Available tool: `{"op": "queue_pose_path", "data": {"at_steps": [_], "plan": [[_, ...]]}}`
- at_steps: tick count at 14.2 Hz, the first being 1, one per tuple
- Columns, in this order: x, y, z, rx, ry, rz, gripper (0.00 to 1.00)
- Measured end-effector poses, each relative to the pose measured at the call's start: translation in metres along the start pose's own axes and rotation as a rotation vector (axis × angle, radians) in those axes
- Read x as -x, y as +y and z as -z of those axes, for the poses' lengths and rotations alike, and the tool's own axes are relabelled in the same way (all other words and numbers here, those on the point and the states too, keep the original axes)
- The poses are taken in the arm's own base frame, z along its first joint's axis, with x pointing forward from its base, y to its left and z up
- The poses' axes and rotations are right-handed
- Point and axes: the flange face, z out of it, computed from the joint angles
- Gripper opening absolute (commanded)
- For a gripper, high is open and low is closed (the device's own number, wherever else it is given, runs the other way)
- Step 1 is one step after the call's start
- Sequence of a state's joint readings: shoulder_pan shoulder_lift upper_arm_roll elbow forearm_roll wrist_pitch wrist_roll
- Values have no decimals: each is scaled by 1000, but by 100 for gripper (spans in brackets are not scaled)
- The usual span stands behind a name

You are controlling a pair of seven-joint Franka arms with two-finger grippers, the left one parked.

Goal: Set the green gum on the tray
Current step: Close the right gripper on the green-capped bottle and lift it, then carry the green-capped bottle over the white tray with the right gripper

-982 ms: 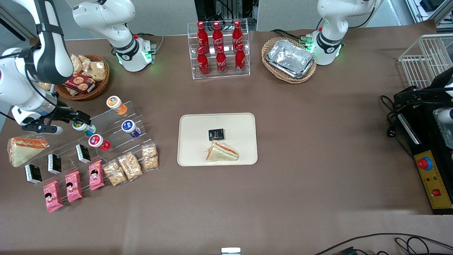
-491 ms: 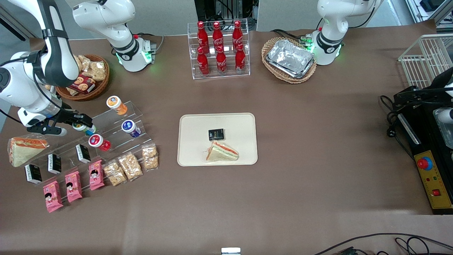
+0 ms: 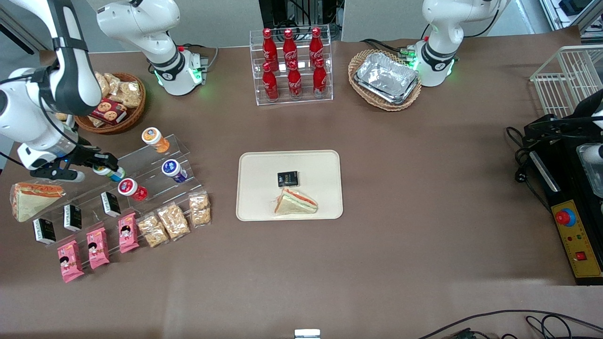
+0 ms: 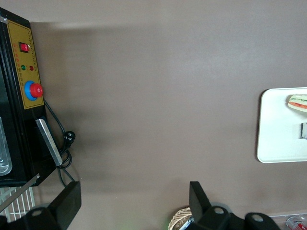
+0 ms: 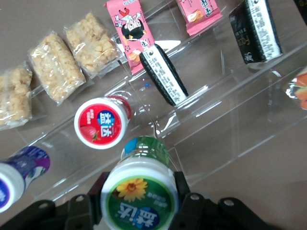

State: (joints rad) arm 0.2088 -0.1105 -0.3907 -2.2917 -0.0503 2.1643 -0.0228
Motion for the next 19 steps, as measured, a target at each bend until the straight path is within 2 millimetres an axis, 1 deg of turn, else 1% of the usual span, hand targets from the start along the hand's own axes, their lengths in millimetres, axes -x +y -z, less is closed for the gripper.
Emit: {"op": "queue_pose_path", "data": {"at_steps": [1,4,8,9,11,12,13,15,17,19], "plan": [[-3,1,12,0,-14,0,49],[-9,4,60,-2,-59,-1,50],[-10,1,123,-2,-96,5,50],[-11,-2,140,-5,-97,10,50],[-10,-16,174,-18,-92,30,50],[-9,-26,187,-28,-94,32,50],[-7,-39,193,-36,-97,18,50],[-4,-76,196,-68,-116,-23,50],[3,-124,196,-83,-131,-78,50],[13,-179,192,-62,-130,-121,50]]}}
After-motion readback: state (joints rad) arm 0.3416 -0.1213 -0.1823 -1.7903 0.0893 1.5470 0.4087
